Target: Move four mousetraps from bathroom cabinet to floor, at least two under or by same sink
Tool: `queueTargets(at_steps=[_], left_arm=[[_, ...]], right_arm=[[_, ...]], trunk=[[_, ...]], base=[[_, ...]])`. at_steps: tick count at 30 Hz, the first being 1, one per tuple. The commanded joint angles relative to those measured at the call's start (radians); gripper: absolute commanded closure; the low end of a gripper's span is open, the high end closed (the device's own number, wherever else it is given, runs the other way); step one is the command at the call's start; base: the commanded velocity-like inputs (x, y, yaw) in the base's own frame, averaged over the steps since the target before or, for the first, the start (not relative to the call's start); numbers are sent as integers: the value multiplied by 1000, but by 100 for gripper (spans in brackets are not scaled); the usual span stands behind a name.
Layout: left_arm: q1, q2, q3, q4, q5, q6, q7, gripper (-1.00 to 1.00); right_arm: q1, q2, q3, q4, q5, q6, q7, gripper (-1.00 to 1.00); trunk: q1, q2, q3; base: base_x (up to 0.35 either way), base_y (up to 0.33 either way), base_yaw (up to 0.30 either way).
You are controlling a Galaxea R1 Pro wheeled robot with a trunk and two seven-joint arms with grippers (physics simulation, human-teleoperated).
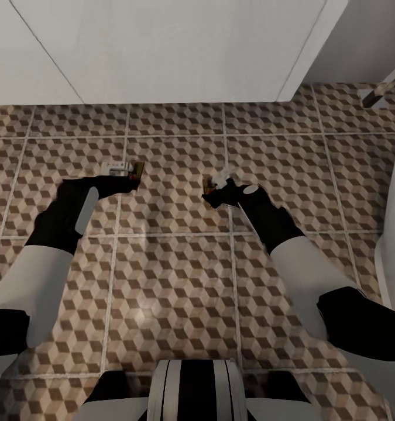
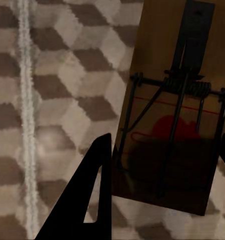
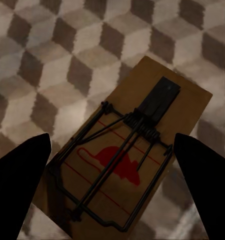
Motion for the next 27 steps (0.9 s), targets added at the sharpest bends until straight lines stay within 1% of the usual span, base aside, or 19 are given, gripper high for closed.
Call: queueTargets(at_steps=[1,8,11,15,20,27], left_arm=[[0,1,-2,1,5,4,4,100],[0,1,-2,8,5,4,4,100],[2,1,-3,9,5,4,4,100],[5,1,-4,10,5,4,4,100],[8,1,-4,14,5,3,4,100],[9,1,-4,28,5,3,3,100]], right_arm=[[0,0,-1,-2,10,3,6,100],[0,-1,-1,-2,10,3,6,100],[0,-2,-1,0,10,3,6,100],[0,-2,-1,14,9,3,6,100],[0,0,-1,59,10,2,6,100],[0,1,-3,68,9,2,5,100]], trunk=[[0,0,-1],[0,0,-1],[0,0,-1],[0,0,-1],[0,0,-1],[0,0,-1]], base=[[324,0,0],[328,0,0],[187,0,0],[59,0,0],[12,0,0],[2,0,0]])
